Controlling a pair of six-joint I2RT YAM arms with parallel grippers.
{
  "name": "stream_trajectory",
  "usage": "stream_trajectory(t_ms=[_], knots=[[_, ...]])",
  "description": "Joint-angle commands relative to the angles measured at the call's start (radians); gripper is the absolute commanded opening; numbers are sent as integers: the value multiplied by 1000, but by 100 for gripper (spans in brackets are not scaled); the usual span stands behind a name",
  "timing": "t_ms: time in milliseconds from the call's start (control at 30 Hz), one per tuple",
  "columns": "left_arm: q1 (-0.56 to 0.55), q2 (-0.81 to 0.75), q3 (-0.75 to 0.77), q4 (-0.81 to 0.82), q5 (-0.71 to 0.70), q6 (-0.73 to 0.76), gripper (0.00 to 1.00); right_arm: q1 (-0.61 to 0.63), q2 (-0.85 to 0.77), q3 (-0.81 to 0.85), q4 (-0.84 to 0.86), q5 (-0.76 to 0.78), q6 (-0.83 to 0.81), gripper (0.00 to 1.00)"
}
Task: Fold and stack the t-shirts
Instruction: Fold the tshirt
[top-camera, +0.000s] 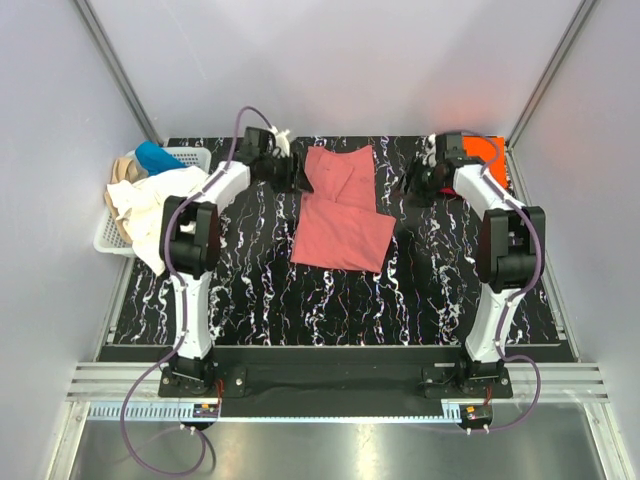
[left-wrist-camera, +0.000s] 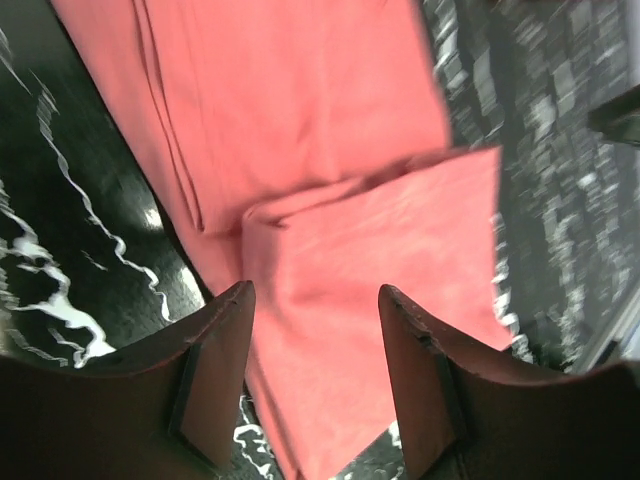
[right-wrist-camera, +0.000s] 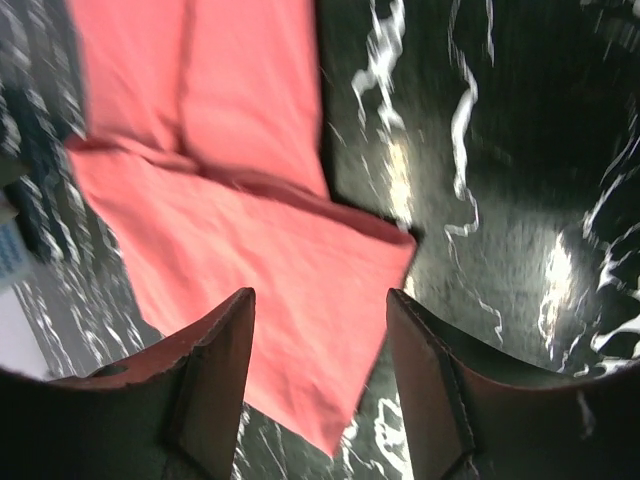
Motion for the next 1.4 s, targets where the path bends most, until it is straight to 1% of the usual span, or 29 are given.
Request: stream_trajectory(t_ms=[0, 200, 367, 533, 633, 667, 733, 800, 833, 967, 1000, 1100, 1167, 1233, 1267, 1300, 1367], knots=[[-36, 47, 29, -84, -26, 94, 57, 9, 9, -54, -2, -41, -58, 62], [-68, 73, 39, -106, -57, 114, 57, 8, 38, -108, 4, -34, -92, 59], [-70, 88, 68, -112, -63, 108, 48, 15, 88, -122, 62, -97, -101, 57], [-73, 79, 79, -129, -65, 111, 45, 40, 109, -123, 70, -80, -101, 56], [-73, 81, 88, -138, -60, 122, 36, 44, 119, -108, 70, -64, -101, 56], [-74, 81, 88, -138, -59, 122, 28, 43, 125, -103, 68, -60, -101, 55], [-74, 78, 91, -141, -59, 125, 17, 44, 131, -99, 70, -35, -103, 53], [-73, 75, 91, -146, -52, 128, 4, 44, 141, -90, 68, -19, -106, 50], [-73, 73, 93, -147, -49, 126, 0, 44, 144, -83, 68, -12, -107, 48], [-73, 72, 96, -152, -19, 115, 0, 49, 156, -66, 76, -20, -118, 29], [-74, 65, 94, -152, -16, 109, 0, 54, 155, -62, 76, -21, -124, 16], [-73, 44, 82, -153, 1, 96, 0, 61, 119, -57, 74, -18, -129, 4], [-74, 26, 64, -153, 20, 77, 0, 67, 69, -66, 73, -28, -123, 1], [-74, -40, 27, -155, 32, 33, 0, 80, 0, -83, 73, -40, -118, 0], [-74, -40, 10, -155, 32, 33, 0, 83, -26, -91, 71, -44, -118, 0], [-73, -84, -8, -156, 30, 13, 0, 84, -54, -102, 70, -48, -115, 0], [-76, -135, -83, -158, 23, 0, 0, 89, -141, -151, 67, -58, -111, 0]])
